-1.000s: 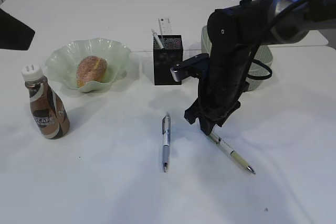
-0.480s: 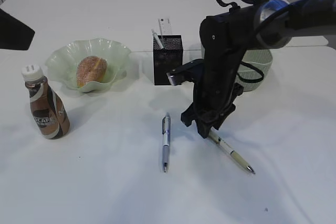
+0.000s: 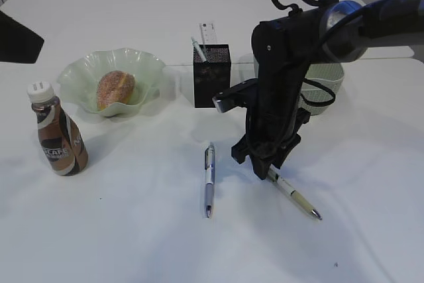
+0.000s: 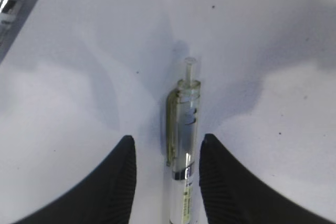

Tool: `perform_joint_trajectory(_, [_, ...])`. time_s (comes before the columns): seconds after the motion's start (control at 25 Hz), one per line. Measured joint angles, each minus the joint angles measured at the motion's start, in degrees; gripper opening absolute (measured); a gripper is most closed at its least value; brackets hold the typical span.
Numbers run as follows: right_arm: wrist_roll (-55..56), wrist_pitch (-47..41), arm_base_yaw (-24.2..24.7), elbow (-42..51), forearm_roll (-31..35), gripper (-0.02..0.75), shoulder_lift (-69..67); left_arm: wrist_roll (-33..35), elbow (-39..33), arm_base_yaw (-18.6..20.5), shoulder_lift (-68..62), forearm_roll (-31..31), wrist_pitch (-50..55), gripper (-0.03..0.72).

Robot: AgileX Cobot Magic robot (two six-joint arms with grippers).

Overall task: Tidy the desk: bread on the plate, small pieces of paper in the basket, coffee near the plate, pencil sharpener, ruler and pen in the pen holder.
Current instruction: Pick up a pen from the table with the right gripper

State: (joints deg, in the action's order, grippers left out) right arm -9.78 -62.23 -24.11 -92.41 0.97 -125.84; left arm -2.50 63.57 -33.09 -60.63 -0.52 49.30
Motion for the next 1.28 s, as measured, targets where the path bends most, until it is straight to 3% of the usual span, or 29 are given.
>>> perform_joint_trajectory(1.28, [-1.4, 1.9, 0.2, -0.5, 0.0, 0.334, -2.3, 0.0, 0.0, 0.0, 0.0, 0.5, -0.4, 0.34])
